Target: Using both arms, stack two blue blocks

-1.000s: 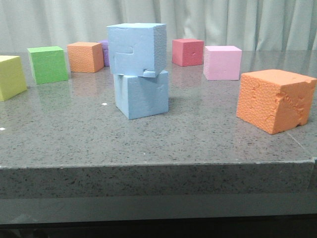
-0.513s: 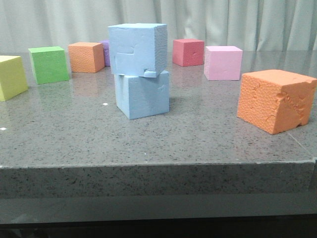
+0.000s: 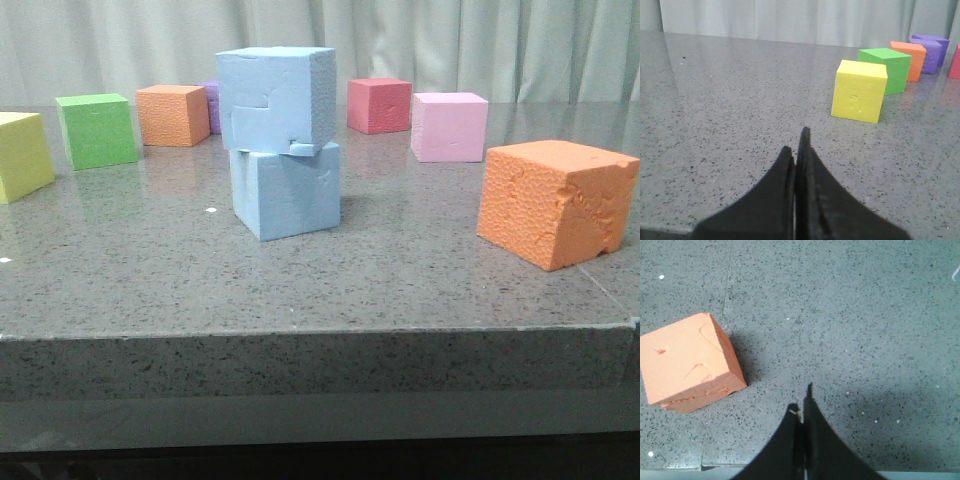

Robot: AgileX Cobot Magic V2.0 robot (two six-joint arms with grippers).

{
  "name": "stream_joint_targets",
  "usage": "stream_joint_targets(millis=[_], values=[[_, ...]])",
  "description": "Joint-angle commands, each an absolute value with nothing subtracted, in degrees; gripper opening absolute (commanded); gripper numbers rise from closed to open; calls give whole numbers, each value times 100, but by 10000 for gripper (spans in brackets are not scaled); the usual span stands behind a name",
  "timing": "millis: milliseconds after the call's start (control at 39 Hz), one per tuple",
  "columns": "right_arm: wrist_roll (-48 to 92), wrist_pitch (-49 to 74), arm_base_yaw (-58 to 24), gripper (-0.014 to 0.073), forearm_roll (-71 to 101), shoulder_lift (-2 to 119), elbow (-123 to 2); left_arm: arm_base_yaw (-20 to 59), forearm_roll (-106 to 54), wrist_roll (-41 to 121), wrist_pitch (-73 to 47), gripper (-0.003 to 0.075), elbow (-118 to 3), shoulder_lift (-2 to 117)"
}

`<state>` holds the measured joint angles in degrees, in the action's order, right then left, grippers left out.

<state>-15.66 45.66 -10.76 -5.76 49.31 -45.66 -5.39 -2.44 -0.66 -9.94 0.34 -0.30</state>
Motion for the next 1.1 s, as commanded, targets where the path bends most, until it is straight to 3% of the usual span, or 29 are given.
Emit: stream_joint_targets(millis=[0,692,872,1077], values=[[-1526,4286,-1028,-59,-685,4864,-4706,-545,-295,-59,-455,-20,46,-132],[-1457,4160,-1028,-59,-1160,4864,-4689,-545,-295,-59,-455,-20,46,-132],[-678,2643,-1028,-59,-965,4398,-4071,-545,-295,-59,-455,-20,46,-132],[1045,552,-1028,-59,-96,3295,-2499,-545,-295,-59,-455,-20,46,-132]])
